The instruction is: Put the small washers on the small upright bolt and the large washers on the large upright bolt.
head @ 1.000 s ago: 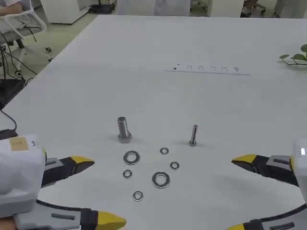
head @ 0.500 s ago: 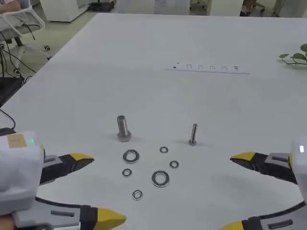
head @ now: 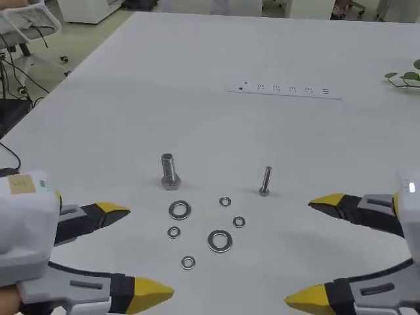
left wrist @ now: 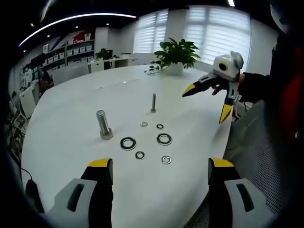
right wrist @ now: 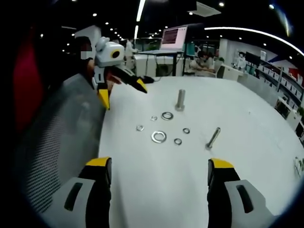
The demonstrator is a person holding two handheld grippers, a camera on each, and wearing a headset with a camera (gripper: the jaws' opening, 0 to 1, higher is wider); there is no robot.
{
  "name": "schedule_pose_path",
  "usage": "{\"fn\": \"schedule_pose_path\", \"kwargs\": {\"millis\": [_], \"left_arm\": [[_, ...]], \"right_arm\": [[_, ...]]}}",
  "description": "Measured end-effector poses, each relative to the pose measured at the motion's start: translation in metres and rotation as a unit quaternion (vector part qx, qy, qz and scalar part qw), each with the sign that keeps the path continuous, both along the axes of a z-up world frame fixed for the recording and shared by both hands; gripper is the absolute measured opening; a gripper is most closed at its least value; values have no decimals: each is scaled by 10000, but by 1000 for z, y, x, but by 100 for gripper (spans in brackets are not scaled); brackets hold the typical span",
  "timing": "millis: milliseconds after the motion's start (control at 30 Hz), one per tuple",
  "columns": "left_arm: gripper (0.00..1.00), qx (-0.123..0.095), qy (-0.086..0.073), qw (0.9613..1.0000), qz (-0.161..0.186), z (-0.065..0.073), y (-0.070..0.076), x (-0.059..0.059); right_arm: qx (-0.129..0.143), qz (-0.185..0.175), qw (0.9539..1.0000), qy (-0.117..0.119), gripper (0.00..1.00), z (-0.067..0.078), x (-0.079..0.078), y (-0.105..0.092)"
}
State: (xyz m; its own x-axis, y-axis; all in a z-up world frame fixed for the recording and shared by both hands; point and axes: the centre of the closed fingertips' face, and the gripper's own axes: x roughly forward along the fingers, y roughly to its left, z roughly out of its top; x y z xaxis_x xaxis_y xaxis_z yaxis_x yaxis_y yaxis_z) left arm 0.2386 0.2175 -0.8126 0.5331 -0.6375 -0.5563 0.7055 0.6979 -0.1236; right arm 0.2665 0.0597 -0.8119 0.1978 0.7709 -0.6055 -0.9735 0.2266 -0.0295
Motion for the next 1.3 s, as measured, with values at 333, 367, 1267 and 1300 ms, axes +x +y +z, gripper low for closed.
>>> {"fn": "schedule_pose_path", "kwargs": {"millis": [333,367,1267,1300], "left_arm": [[82,1,-17,10000,-13,2,0,-2],[82,7,-19,10000,-20,2,0,-2],[81,34,-101,9999,-76,4,-2,1],[81,35,-104,9999,-80,4,-2,1]], "right_arm": [[-167,415,9989,-124,79,7,1,21],[-183,474,9986,-133,79,8,1,24],[-1031,1587,9815,-299,64,-1,14,63],[-1088,1632,9801,-308,63,-2,14,64]]}}
